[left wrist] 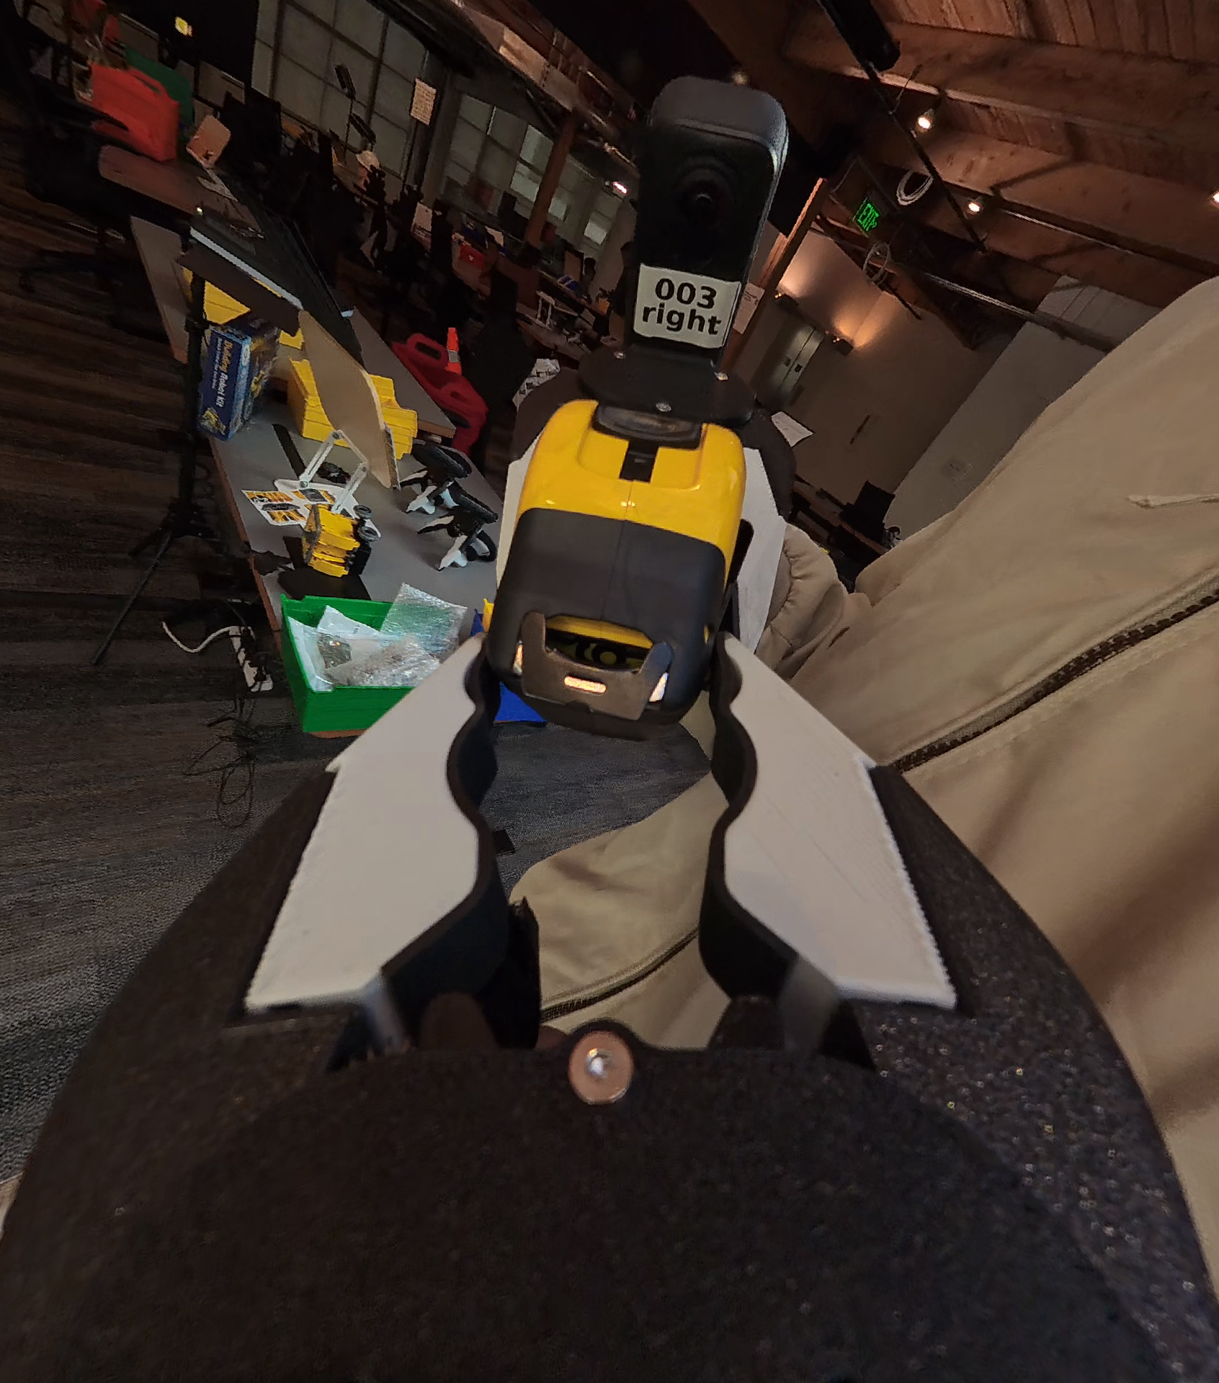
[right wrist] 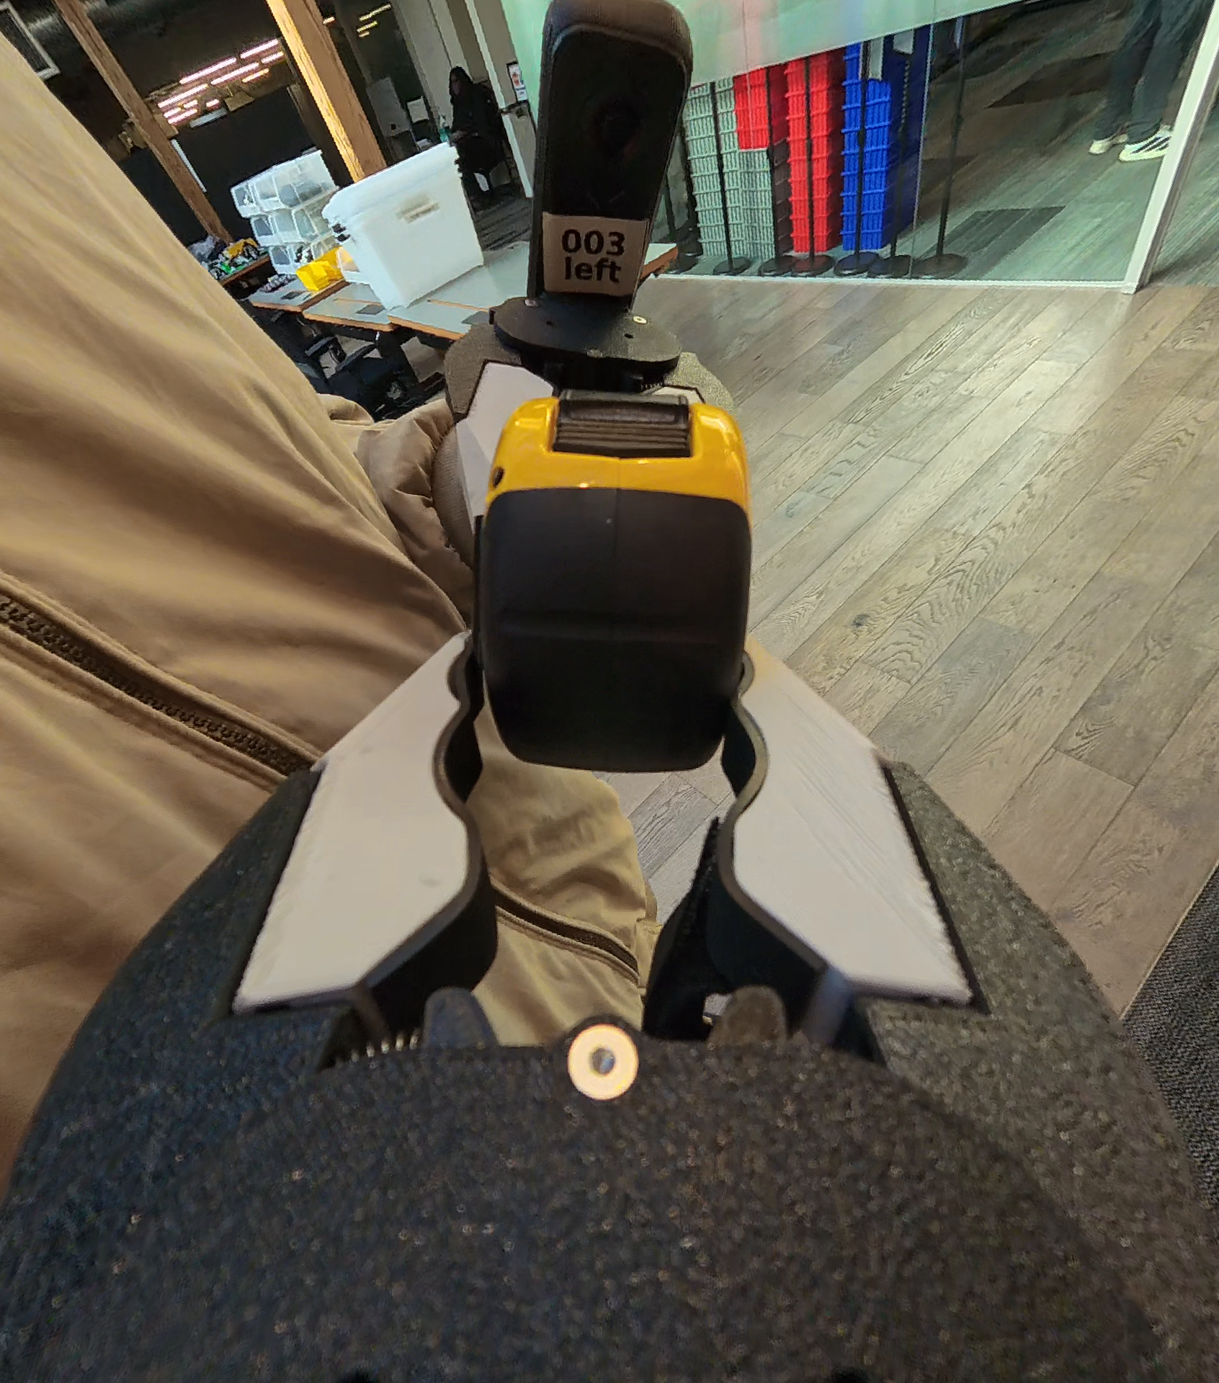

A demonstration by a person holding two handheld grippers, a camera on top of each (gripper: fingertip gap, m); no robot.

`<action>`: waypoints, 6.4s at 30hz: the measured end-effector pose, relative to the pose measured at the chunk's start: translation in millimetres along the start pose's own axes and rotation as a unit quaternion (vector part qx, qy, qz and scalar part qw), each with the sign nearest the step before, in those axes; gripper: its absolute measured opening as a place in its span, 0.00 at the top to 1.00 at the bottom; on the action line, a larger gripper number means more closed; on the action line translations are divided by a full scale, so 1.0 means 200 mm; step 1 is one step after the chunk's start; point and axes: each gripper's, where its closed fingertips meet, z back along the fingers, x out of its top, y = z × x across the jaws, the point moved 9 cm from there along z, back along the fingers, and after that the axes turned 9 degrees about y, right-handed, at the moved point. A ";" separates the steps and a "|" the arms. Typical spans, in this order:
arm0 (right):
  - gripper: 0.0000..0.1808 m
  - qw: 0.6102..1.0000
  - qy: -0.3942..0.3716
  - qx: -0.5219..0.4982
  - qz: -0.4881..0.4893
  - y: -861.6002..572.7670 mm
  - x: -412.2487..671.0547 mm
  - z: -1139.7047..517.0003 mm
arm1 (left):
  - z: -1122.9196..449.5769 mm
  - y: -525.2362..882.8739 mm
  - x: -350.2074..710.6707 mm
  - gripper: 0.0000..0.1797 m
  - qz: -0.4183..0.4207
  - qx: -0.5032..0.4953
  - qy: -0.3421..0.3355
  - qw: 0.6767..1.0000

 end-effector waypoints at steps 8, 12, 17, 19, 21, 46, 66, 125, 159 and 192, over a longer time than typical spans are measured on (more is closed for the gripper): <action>0.65 0.999 -0.017 -0.042 -0.008 -1.06 0.27 0.31 | -0.16 1.01 0.62 0.69 -0.007 -0.042 0.023 0.999; 0.65 0.998 -0.008 -0.065 -0.015 -1.51 0.40 0.50 | -0.28 1.46 0.93 0.69 -0.014 -0.062 0.035 0.997; 0.65 0.994 -0.028 -0.096 -0.042 -2.06 0.47 0.69 | -0.44 2.01 1.22 0.69 -0.014 -0.100 0.039 0.994; 0.65 0.992 -0.034 -0.109 -0.052 -2.27 0.48 0.75 | -0.50 2.24 1.31 0.69 -0.016 -0.116 0.043 0.992; 0.65 0.990 -0.039 -0.124 -0.061 -2.50 0.49 0.82 | -0.57 2.47 1.41 0.69 -0.019 -0.131 0.048 0.990; 0.65 0.923 -0.118 -0.327 -0.162 -4.90 0.32 2.41 | -2.33 4.93 2.82 0.69 -0.044 -0.357 0.138 0.923; 0.65 0.815 -0.172 -0.500 -0.235 -6.36 -0.37 4.68 | -5.02 6.22 4.01 0.69 -0.079 -0.526 0.241 0.812; 0.65 0.725 -0.239 -0.591 -0.259 -9.51 -2.69 11.62 | -12.44 8.42 6.76 0.69 -0.085 -0.620 0.303 0.719; 0.65 0.615 -0.225 -0.684 -0.320 -8.60 -4.95 15.95 | -17.46 7.02 7.21 0.69 -0.085 -0.725 0.335 0.595; 0.65 0.842 -0.150 -0.467 -0.225 -8.12 -7.39 20.10 | -21.65 6.13 7.40 0.69 -0.041 -0.521 0.219 0.824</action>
